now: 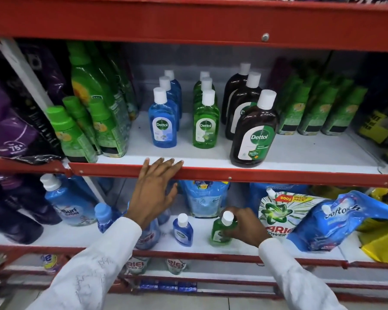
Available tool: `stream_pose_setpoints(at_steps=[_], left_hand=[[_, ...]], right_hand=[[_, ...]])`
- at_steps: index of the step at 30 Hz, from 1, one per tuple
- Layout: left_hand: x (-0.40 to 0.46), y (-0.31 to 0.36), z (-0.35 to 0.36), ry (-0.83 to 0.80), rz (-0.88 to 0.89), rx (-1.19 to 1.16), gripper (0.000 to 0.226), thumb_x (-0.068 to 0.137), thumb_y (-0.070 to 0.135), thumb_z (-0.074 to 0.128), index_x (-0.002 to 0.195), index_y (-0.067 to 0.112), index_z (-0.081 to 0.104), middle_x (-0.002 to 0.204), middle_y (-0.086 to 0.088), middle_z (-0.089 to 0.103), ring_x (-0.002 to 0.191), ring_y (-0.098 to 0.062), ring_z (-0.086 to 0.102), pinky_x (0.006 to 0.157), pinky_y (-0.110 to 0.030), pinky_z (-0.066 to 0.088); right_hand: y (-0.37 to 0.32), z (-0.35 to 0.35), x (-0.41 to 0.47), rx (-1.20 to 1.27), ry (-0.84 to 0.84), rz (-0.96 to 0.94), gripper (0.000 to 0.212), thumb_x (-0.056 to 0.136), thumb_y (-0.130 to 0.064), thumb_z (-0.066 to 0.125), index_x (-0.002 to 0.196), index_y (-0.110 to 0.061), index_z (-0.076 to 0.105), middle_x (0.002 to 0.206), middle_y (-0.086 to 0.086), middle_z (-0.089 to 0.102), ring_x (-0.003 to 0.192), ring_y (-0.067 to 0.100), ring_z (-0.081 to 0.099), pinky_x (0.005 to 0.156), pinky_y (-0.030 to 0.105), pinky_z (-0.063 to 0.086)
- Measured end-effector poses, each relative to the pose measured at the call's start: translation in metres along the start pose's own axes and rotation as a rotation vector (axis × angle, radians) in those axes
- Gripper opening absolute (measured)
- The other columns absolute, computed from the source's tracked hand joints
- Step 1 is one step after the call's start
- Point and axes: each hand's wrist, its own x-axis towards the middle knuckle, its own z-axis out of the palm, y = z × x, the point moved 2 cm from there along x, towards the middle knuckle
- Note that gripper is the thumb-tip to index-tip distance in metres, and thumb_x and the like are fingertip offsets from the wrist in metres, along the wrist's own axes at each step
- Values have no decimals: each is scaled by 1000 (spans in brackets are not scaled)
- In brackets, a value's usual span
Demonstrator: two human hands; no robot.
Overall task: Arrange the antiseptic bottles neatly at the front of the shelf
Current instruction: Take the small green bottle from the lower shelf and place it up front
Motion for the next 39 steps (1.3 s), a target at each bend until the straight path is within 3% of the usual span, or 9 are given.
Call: stream_pose_setpoints(at_steps=[4, 9, 14, 18, 24, 31, 35, 37, 39], left_hand=[[-9, -9, -7, 30, -36, 42, 58, 86, 37, 46, 144, 34, 38, 143, 0, 54, 137, -23, 42, 123, -48, 15], [-3, -7, -6, 56, -88, -26, 53, 83, 33, 57, 136, 34, 49, 129, 3, 64, 124, -20, 52, 120, -47, 21], [-1, -4, -7, 94, -116, -87, 50, 79, 33, 58, 129, 31, 57, 120, 3, 68, 117, -19, 56, 120, -47, 22], [-2, -3, -9, 64, -116, -107, 51, 80, 33, 56, 130, 30, 57, 121, 3, 66, 119, -18, 55, 121, -48, 20], [1, -2, -13, 54, -140, -135, 51, 79, 27, 62, 129, 30, 58, 120, 5, 66, 118, -16, 55, 122, -49, 18], [2, -4, -12, 59, -113, -125, 51, 80, 28, 61, 131, 30, 57, 120, 6, 66, 118, -16, 54, 122, -46, 16], [-4, -11, -15, 48, -51, -105, 57, 82, 33, 59, 138, 30, 48, 139, 2, 56, 131, -18, 46, 123, -45, 15], [-8, -20, -19, 75, -76, -73, 59, 82, 31, 61, 140, 27, 47, 143, -3, 53, 135, -21, 42, 124, -44, 15], [-14, -34, -23, 97, -116, -60, 61, 82, 26, 64, 140, 24, 47, 140, -6, 54, 135, -24, 42, 124, -44, 16]], right_hand=[[-58, -61, -17, 63, 193, -72, 51, 56, -37, 91, 102, -28, 69, 89, -10, 76, 79, 3, 68, 73, 26, 57], [-141, -147, -34, 264, 410, -212, 54, 58, -20, 94, 103, -25, 65, 84, -14, 73, 76, -5, 68, 66, 8, 52], [-191, -188, -12, 176, 553, -244, 56, 63, -31, 88, 110, -24, 59, 88, -9, 72, 80, 11, 68, 69, 29, 53], [-199, -187, 28, 21, 503, -186, 55, 65, -30, 88, 109, -15, 59, 96, 2, 70, 85, 20, 64, 67, 30, 42], [-187, -172, 65, -78, 434, -67, 47, 65, -28, 88, 100, -11, 62, 101, 12, 73, 94, 32, 68, 80, 40, 56], [-185, -166, 71, -52, 437, -72, 62, 67, -25, 87, 118, -9, 57, 108, 14, 72, 97, 32, 69, 84, 42, 58], [-182, -159, 44, 41, 540, -125, 85, 69, -21, 88, 140, -16, 42, 127, 10, 68, 115, 26, 64, 101, 40, 52], [-178, -149, 17, 84, 690, -191, 76, 73, -20, 85, 138, -17, 45, 128, 4, 66, 117, 20, 61, 104, 35, 49], [-171, -127, -10, 86, 831, -291, 50, 78, -15, 80, 123, -16, 58, 109, 1, 67, 99, 15, 61, 91, 27, 49]])
